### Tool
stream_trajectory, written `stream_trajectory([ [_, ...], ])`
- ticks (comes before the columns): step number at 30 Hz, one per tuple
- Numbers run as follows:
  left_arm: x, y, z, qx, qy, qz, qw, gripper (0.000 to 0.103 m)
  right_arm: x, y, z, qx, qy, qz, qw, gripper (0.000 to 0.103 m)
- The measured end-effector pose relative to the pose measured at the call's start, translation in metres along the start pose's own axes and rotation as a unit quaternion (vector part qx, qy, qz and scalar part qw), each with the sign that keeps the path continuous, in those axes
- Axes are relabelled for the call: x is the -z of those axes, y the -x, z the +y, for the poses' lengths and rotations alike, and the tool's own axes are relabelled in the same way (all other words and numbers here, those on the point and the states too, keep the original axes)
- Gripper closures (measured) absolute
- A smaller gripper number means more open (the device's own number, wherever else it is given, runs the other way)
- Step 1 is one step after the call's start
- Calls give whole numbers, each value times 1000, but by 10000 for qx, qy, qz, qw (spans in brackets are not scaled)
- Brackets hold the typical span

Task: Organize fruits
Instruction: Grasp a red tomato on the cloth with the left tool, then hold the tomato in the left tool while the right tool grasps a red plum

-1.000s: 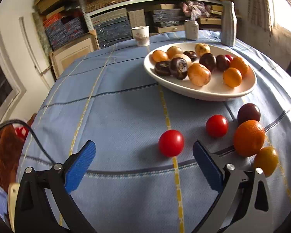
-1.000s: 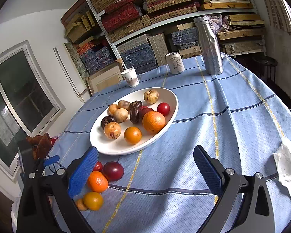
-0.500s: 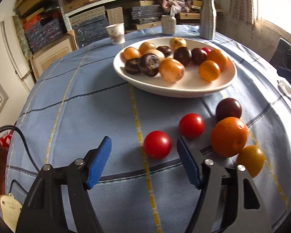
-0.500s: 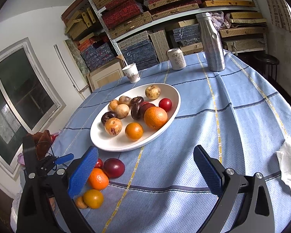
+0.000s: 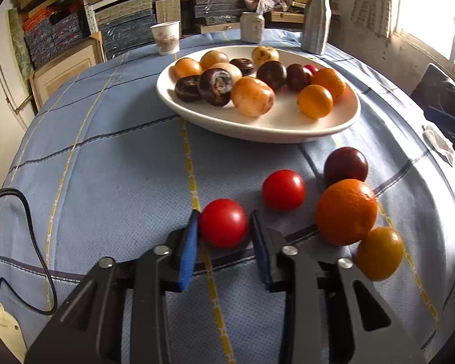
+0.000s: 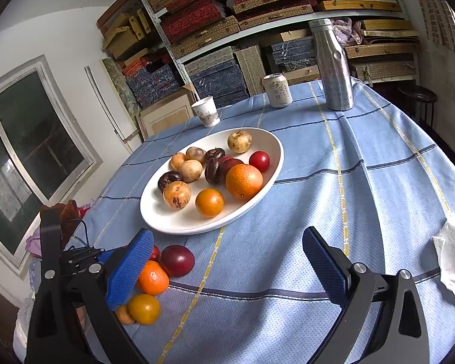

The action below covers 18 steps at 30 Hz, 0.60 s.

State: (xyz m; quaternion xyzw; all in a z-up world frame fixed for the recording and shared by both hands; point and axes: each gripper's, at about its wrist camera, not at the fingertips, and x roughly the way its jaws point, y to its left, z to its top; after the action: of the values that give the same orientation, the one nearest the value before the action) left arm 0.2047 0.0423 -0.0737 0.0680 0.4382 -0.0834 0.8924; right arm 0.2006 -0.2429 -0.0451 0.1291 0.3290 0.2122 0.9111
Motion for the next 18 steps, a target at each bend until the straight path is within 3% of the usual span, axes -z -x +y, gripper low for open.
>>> stream_trajectory([
  [7, 1, 4, 8, -62, 179, -51, 9998, 74, 10, -17, 18, -2, 417, 321, 9986, 4],
  [12, 1, 5, 11, -126, 218, -49, 9997, 74, 23, -45, 45, -48, 995, 866, 9913, 30],
  [18, 2, 3, 9, -133, 185, -20, 9997, 74, 22, -72, 45, -554, 513, 1389, 9874, 42],
])
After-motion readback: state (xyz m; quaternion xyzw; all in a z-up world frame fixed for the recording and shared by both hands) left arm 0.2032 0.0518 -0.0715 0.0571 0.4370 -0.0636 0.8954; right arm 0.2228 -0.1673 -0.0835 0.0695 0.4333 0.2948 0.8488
